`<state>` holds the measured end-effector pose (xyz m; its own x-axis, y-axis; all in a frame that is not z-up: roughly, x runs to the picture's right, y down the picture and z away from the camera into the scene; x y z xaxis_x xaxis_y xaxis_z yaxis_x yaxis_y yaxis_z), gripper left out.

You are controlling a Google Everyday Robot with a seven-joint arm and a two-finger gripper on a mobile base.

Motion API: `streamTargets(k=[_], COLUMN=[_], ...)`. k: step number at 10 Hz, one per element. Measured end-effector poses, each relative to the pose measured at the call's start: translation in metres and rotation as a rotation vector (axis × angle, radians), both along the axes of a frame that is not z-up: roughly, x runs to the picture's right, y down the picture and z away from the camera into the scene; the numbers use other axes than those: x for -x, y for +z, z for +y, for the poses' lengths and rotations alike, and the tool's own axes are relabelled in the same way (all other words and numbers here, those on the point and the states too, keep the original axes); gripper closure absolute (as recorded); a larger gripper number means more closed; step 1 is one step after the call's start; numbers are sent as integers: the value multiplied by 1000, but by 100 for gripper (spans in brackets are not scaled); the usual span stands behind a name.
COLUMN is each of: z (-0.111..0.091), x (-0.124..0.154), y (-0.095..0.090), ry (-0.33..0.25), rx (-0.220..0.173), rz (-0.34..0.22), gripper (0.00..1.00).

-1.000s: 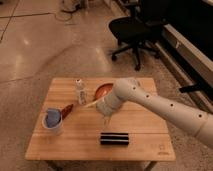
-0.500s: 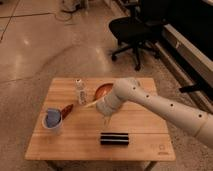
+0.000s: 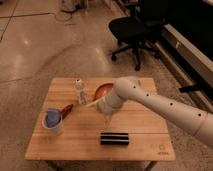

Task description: Place the bottle in the ceramic bowl

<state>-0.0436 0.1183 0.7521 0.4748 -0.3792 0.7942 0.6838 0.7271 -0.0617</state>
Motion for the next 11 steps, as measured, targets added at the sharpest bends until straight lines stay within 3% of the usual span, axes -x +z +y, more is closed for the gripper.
streamTargets(k=[5, 8, 11], z=[-62, -99, -132], x=[-31, -37, -17], y=[43, 53, 50], ry=[-61, -110, -180], rx=[-83, -137, -201], rz=[58, 80, 64], gripper=[20, 20, 20])
